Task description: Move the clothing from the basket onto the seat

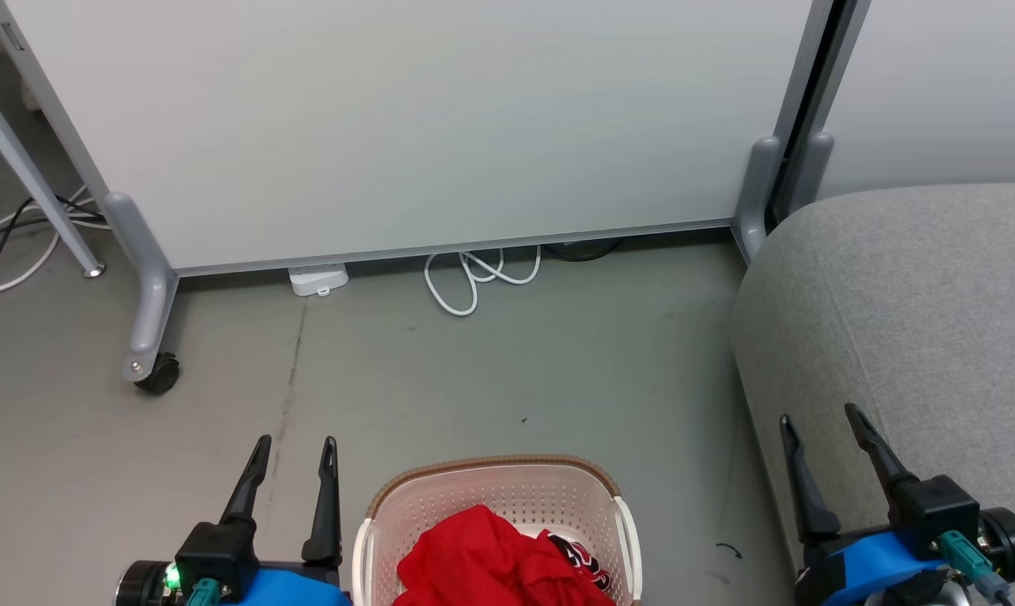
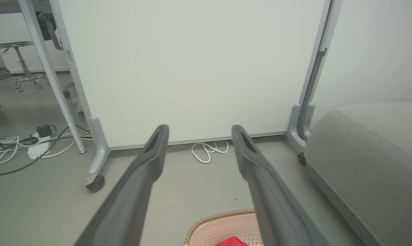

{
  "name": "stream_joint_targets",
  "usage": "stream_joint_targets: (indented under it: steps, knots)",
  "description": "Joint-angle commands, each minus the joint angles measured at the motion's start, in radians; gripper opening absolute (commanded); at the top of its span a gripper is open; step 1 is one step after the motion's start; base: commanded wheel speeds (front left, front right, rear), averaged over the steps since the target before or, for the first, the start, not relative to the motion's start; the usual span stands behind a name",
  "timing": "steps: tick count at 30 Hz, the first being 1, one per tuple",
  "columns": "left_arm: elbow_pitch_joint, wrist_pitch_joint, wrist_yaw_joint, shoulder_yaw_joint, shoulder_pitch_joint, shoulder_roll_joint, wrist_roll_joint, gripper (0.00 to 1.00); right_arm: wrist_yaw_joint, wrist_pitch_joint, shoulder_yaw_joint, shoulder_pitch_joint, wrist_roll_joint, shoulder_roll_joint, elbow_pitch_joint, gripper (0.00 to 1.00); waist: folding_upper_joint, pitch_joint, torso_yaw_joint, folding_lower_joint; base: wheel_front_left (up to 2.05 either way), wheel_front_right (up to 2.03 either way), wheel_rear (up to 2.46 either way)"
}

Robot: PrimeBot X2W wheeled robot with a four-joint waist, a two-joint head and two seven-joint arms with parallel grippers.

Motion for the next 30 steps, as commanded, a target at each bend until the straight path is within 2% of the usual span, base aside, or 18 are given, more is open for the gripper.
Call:
stream_joint_targets:
  steps: [1, 8, 14, 21, 30]
  knots:
    - [0.0, -0.005, -0.004, 0.004, 0.005, -0.001, 0.009, 1.0, 0.0, -0.003, 0.0, 0.012, -0.005, -0.006, -0.003, 1.0, 0.0, 0.0, 0.0, 0.0, 0.0, 0.0, 0.0]
    - [-0.001, -0.005, -0.009, 0.007, 0.005, -0.005, 0.005, 1.0, 0.0, -0.004, 0.012, -0.002, -0.004, -0.006, -0.007, 1.0, 0.0, 0.016, -0.015, 0.0, 0.0, 0.0, 0.0]
    - [0.043, -0.004, -0.007, 0.005, -0.018, -0.01, -0.002, 1.0, 0.0, -0.002, 0.036, -0.031, -0.003, -0.006, -0.021, 1.0, 0.0, 0.07, -0.072, 0.0, 0.0, 0.0, 0.0]
    - [0.179, -0.004, -0.013, -0.012, -0.116, -0.014, -0.006, 1.0, 0.0, -0.012, 0.071, -0.092, 0.011, -0.005, -0.05, 1.0, 0.0, 0.209, -0.161, 0.0, 0.0, 0.0, 0.0]
    - [0.395, 0.001, -0.01, -0.012, -0.311, 0.001, -0.005, 1.0, 0.0, -0.04, 0.11, -0.178, 0.058, -0.004, -0.086, 1.0, 0.0, 0.444, -0.255, 0.0, 0.0, 0.0, 0.0]
